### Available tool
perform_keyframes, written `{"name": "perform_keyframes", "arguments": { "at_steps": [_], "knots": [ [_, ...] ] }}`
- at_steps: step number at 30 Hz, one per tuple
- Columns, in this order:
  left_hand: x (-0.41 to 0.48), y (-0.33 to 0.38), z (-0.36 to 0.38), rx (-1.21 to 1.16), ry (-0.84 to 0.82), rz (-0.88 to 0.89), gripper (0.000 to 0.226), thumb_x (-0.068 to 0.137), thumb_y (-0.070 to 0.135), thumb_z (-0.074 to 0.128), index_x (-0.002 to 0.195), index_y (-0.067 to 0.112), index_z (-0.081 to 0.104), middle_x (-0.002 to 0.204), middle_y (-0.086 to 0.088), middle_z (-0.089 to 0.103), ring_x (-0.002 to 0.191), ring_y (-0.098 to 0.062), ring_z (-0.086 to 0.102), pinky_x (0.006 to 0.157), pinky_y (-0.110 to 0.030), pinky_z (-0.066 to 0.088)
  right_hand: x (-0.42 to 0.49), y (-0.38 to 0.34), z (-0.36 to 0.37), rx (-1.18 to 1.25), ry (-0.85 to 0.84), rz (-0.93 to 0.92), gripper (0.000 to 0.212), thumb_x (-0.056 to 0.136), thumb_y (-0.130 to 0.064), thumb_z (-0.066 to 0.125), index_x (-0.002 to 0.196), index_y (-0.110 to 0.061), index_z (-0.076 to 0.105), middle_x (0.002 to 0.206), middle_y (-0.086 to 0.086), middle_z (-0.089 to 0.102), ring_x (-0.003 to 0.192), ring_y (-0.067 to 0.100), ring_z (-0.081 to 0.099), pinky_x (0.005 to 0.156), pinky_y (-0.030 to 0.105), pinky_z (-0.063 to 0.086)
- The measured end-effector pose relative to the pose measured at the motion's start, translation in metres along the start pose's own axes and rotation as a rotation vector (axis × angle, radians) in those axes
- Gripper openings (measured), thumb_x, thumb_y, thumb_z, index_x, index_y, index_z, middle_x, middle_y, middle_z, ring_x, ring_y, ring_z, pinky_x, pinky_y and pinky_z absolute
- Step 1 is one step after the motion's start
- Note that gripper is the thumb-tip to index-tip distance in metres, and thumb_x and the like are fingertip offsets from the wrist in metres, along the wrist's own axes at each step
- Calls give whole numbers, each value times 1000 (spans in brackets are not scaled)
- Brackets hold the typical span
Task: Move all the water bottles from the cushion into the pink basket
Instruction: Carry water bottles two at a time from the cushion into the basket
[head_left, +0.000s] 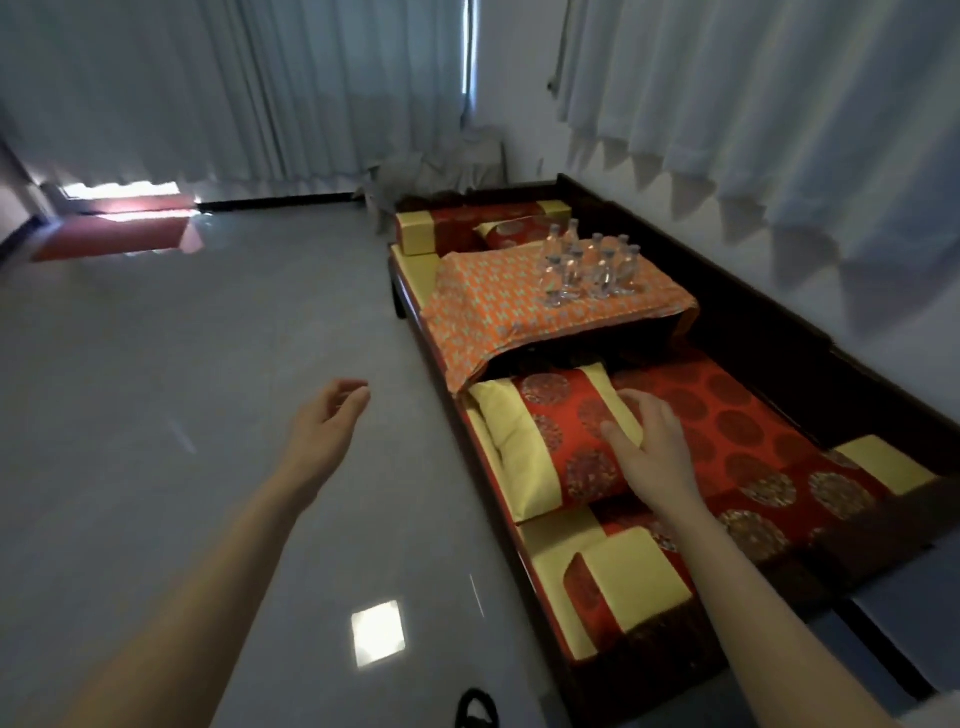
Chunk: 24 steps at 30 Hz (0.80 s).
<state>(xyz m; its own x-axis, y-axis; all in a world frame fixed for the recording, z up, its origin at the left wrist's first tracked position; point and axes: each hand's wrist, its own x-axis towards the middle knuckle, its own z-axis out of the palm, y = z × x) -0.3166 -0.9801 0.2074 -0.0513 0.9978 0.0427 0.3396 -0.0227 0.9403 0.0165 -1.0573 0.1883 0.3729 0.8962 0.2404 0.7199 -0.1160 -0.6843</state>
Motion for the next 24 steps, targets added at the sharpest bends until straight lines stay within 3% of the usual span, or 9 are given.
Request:
{"name": "perform_keyframes", "arguments": {
  "at_steps": [5,14,18,24],
  "knots": [
    [56,-27,-19,-86,-11,-86,21,92,14,58,112,17,61,110,-7,68,105,-20,62,79,-25,44,52,-19,56,183,-59,67,42,86,-29,64,126,-27,51,120,-7,48,116,16,48,93,33,40],
    [253,-32,-2,-72,-99,-72,24,92,8,56,114,16,59,112,-6,66,96,-11,61,74,-19,43,205,-26,150,253,-24,173,44,83,-33,66,125,-30,50,125,-5,50,113,11,47,82,29,38],
    [325,-39,3,-82,-97,-59,25,91,7,57,114,16,59,108,-3,67,89,-3,60,69,-16,42,269,-36,184,209,-53,204,44,84,-39,64,123,-33,47,123,-6,48,117,15,46,85,33,40],
    [426,-62,-1,-69,-121,-112,26,91,7,56,115,14,59,107,-3,66,91,-5,60,68,-15,44,351,-55,244,187,-84,214,46,85,-37,67,126,-30,48,131,-5,49,120,16,45,87,33,39]
  ]
}}
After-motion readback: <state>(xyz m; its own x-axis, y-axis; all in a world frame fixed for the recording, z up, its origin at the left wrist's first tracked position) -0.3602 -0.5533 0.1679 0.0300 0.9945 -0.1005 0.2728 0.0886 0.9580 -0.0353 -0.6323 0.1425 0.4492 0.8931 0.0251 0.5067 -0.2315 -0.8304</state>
